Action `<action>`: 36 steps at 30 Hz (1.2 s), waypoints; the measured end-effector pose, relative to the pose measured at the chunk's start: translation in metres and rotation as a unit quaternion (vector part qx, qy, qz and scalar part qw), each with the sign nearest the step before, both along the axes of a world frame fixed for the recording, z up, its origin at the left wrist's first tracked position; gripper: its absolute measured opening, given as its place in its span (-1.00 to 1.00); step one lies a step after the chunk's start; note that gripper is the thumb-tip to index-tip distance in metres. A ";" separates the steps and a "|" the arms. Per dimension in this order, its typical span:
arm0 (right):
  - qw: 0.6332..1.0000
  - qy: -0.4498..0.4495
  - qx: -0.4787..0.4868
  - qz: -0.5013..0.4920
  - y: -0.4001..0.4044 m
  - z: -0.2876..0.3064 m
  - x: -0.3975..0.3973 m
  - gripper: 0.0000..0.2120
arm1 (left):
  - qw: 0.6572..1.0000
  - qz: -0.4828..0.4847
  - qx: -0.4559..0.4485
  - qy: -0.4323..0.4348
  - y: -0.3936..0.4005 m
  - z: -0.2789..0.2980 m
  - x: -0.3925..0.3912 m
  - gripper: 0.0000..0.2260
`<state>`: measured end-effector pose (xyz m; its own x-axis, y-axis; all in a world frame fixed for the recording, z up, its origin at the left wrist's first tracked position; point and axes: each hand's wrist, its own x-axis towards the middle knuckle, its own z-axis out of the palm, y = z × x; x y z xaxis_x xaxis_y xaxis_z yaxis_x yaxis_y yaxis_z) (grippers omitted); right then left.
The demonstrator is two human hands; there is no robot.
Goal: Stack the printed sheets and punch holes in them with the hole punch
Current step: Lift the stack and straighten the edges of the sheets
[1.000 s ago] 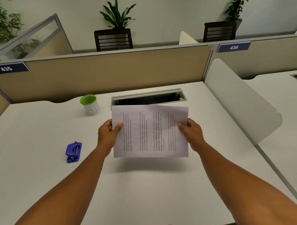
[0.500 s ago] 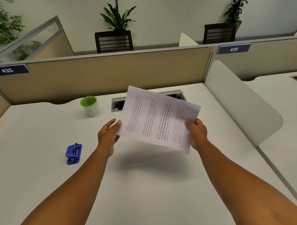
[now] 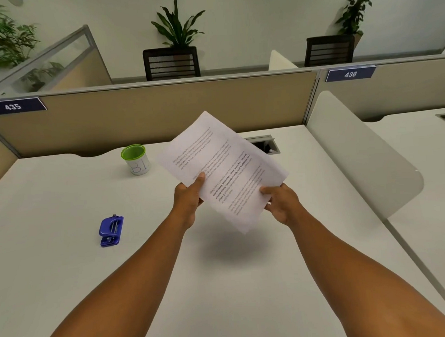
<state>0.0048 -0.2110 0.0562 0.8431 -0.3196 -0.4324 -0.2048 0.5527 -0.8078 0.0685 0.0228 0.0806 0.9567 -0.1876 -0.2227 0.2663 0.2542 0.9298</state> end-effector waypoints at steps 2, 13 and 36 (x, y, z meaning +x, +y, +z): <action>1.000 0.009 -0.014 0.020 -0.001 -0.003 -0.002 -0.54 | 1.000 0.003 0.009 0.002 0.000 0.001 0.000 -0.68; 0.998 0.024 -0.042 0.045 -0.011 -0.024 -0.010 -0.55 | 0.998 0.010 0.064 -0.015 0.009 -0.001 0.009 -0.76; 0.974 0.021 -0.159 0.158 -0.009 -0.020 0.014 -0.75 | 0.963 -0.127 0.237 0.005 0.020 -0.032 0.032 -0.75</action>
